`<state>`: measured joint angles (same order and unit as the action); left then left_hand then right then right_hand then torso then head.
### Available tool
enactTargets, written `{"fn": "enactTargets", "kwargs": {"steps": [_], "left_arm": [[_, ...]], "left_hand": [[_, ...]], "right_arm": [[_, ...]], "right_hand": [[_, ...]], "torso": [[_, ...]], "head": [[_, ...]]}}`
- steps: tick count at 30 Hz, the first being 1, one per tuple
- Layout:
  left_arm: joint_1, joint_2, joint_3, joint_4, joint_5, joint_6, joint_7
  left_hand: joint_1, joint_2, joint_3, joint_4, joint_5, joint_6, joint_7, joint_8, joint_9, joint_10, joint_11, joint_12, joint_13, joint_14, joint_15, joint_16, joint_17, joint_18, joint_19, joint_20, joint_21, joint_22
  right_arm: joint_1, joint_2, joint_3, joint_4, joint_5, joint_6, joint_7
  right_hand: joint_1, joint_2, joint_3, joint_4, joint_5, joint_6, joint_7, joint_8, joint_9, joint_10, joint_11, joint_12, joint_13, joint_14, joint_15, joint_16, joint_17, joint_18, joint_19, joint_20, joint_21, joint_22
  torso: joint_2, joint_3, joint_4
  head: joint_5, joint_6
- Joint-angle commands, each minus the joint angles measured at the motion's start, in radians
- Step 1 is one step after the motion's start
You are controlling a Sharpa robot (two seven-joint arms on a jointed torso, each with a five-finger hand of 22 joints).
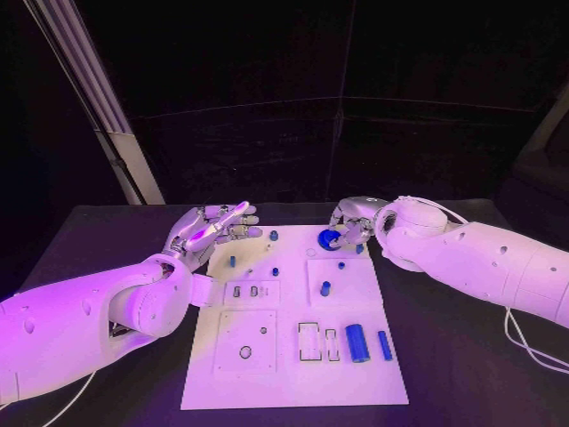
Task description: Assemble the parts on the task board
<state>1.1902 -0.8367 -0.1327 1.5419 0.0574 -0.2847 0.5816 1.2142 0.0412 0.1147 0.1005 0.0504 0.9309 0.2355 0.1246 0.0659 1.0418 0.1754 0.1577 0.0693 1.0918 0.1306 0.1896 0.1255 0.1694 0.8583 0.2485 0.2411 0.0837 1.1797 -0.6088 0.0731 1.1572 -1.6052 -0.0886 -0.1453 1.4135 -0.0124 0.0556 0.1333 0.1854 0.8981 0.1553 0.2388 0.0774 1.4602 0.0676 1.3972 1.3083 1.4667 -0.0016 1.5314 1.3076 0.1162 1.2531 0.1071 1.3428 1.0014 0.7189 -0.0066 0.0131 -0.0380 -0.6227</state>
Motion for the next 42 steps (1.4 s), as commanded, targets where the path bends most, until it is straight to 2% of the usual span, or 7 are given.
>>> {"fn": "enactTargets", "kwargs": {"steps": [1,5,10,23,29,34,42], "left_arm": [[0.001,0.000,0.001,0.001,-0.001,0.016,-0.003],[0.001,0.000,0.001,0.002,-0.001,0.016,-0.003],[0.001,-0.001,0.001,0.002,-0.001,0.015,-0.004],[0.002,-0.003,0.001,0.004,-0.001,0.019,-0.006],[0.002,-0.002,0.001,0.005,-0.001,0.022,-0.002],[0.002,-0.002,0.001,0.005,-0.001,0.021,0.000],[0.002,0.003,0.001,0.003,-0.001,0.023,0.002]], "left_hand": [[0.008,-0.001,0.002,-0.006,0.004,-0.007,0.003,-0.005,0.000,0.001,0.003,-0.004,-0.001,0.002,0.002,-0.003,0.001,0.016,0.006,0.001,-0.004,-0.001],[0.008,-0.001,0.002,-0.006,0.004,-0.007,0.003,-0.005,0.000,0.001,0.003,-0.004,-0.001,0.002,0.002,-0.003,0.001,0.016,0.006,0.001,-0.004,-0.001],[0.009,-0.001,0.002,-0.007,0.004,-0.007,0.003,-0.005,0.000,0.001,0.003,-0.004,-0.001,0.002,0.002,-0.004,0.001,0.016,0.006,0.001,-0.005,-0.001],[0.013,-0.001,0.004,-0.013,0.005,-0.007,0.004,-0.006,0.000,0.000,0.003,-0.006,-0.001,0.002,0.003,-0.006,0.002,0.016,0.006,0.001,-0.006,-0.003],[0.013,-0.001,0.004,-0.013,0.005,-0.007,0.004,-0.006,0.000,0.000,0.003,-0.006,-0.001,0.002,0.003,-0.006,0.002,0.016,0.007,0.001,-0.006,-0.003],[0.010,-0.001,0.002,-0.012,0.004,-0.007,0.004,-0.006,0.000,0.000,0.004,-0.006,-0.001,0.002,0.003,-0.007,0.002,0.016,0.007,0.001,-0.007,-0.004],[0.009,-0.001,0.001,-0.012,0.004,-0.007,0.004,-0.006,0.000,0.000,0.004,-0.007,-0.001,0.002,0.003,-0.007,0.002,0.015,0.007,0.002,-0.007,-0.004]], "right_arm": [[0.000,0.001,-0.001,0.002,-0.042,-0.007,-0.005],[0.000,0.003,-0.001,0.004,-0.058,-0.038,0.004],[-0.001,0.004,-0.001,0.015,-0.068,-0.078,0.019],[-0.002,-0.001,-0.001,0.096,-0.076,-0.200,0.033],[-0.003,0.024,-0.001,0.129,-0.115,-0.250,0.034],[-0.006,0.063,-0.003,0.125,-0.133,-0.259,0.031],[-0.013,0.126,-0.023,0.086,-0.138,-0.213,0.011]], "right_hand": [[0.048,0.026,0.043,-0.028,-0.055,0.032,-0.009,0.012,0.002,0.006,-0.009,0.007,0.085,0.087,-0.012,0.007,0.187,-0.008,0.007,-0.009,0.005,0.005],[0.062,0.039,0.081,-0.049,-0.068,0.066,-0.019,0.020,0.002,0.010,-0.017,0.013,0.093,0.088,-0.019,0.008,0.189,-0.009,0.008,-0.015,0.007,0.009],[0.038,0.033,0.104,-0.052,-0.047,0.090,-0.027,0.018,0.000,0.015,-0.024,0.017,0.100,0.089,-0.025,0.009,0.192,-0.010,0.010,-0.022,0.010,0.013],[-0.043,0.007,0.125,-0.025,-0.036,0.088,-0.023,-0.016,-0.009,0.016,-0.021,0.013,0.100,0.089,-0.023,0.010,0.195,-0.011,0.015,-0.022,0.014,0.021],[-0.050,0.000,0.142,-0.027,-0.010,0.087,-0.022,-0.028,-0.010,0.014,-0.021,0.010,0.099,0.089,-0.022,0.010,0.195,-0.011,0.015,-0.021,0.014,0.021],[-0.053,-0.002,0.153,-0.028,-0.001,0.088,-0.021,-0.034,-0.010,0.013,-0.020,0.006,0.096,0.089,-0.022,0.010,0.194,-0.011,0.015,-0.021,0.014,0.021],[-0.059,-0.006,0.158,-0.026,-0.002,0.085,-0.019,-0.040,-0.010,0.010,-0.019,0.002,0.093,0.088,-0.021,0.008,0.190,-0.011,0.013,-0.020,0.013,0.018]], "torso": [[0.001,0.0002,0.0021],[0.001,0.0004,0.0025],[0.002,0.0006,0.0041],[0.003,0.0004,0.0087],[0.005,0.0007,0.0120],[0.005,-0.0002,0.0099],[0.006,0.0010,0.0149]], "head": [[-0.002,0.000],[-0.003,0.000],[-0.004,0.001],[-0.003,0.004],[0.010,0.002],[0.019,0.001],[0.021,-0.006]]}}
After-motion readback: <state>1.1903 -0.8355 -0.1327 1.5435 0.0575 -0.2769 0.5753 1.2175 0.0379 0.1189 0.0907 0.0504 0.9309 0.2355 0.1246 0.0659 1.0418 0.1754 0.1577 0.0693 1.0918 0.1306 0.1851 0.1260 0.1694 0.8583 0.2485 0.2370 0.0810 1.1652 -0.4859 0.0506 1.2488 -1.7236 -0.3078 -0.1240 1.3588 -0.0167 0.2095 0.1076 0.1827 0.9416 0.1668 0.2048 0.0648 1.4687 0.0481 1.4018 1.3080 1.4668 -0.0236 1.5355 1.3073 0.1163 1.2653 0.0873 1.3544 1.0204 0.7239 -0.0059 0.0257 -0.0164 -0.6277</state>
